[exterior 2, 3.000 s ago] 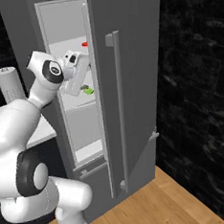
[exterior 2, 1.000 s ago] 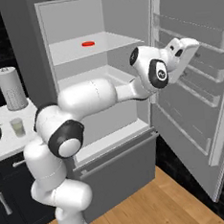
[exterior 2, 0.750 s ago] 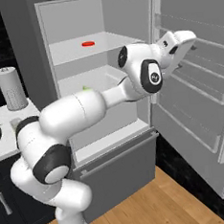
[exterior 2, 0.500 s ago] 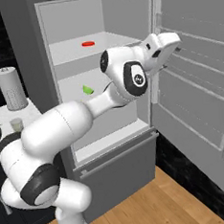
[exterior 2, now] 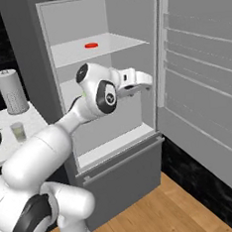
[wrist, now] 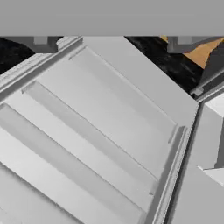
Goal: Grab a lemon wedge from the fridge and one ice cube from the ice bowl, and put them in the glass of lemonade.
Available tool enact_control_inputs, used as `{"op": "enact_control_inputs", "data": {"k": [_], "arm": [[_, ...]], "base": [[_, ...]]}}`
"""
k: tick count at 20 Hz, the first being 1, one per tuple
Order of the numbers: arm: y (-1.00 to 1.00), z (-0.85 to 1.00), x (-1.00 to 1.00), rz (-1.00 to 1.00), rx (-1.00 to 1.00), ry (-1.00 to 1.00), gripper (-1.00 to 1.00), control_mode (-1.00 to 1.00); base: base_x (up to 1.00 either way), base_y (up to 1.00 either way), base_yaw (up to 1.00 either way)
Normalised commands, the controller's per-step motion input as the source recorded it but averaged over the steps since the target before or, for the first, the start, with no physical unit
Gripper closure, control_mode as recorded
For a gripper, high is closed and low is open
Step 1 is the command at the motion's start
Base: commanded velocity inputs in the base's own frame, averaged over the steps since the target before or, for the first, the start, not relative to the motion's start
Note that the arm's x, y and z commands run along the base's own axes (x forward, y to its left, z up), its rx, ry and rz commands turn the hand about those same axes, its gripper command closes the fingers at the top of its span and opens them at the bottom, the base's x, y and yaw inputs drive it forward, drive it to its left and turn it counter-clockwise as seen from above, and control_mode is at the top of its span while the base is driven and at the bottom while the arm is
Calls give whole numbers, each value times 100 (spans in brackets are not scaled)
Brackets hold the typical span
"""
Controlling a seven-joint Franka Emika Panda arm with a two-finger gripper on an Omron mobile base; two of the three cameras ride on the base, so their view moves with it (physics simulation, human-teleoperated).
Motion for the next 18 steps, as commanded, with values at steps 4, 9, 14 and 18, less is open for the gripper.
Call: {"op": "enact_control_inputs", "data": {"k": [4,9,14,18], "arm": [[93,-100,14,1,74,1,-100,-100],[68,-19,-1,3,38,7,-100,-100],[67,51,-80,4,0,24,-100,-100],[89,0,-100,7,4,-2,-100,-100]], "base": [[0,0,0],[0,0,0],[0,0,0],[0,0,0]]}}
